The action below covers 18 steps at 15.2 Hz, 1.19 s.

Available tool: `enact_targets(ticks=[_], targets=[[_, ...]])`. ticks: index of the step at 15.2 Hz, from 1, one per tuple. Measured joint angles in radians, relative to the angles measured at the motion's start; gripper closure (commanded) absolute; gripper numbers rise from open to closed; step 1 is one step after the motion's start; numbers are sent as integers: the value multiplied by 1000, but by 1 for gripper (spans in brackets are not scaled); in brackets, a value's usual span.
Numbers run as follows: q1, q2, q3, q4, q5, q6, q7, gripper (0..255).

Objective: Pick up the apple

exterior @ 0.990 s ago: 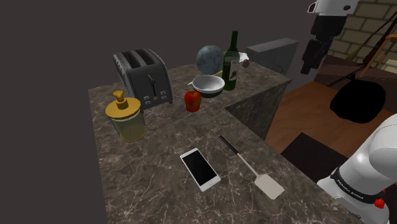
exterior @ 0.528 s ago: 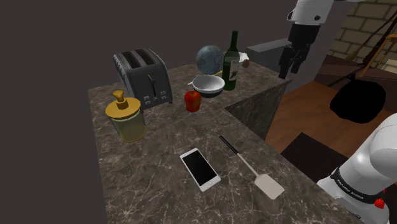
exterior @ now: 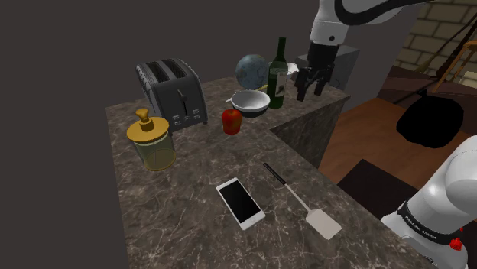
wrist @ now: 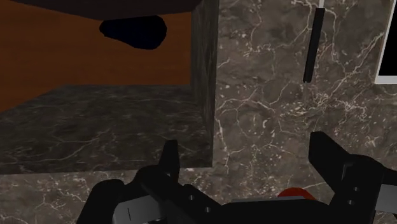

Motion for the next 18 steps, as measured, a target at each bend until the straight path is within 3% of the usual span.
enact_targets(ticks=[8, 18], targets=[[18, 266, 59, 158, 0, 157, 101, 0], [63, 623, 99, 476, -62, 254, 248, 0]])
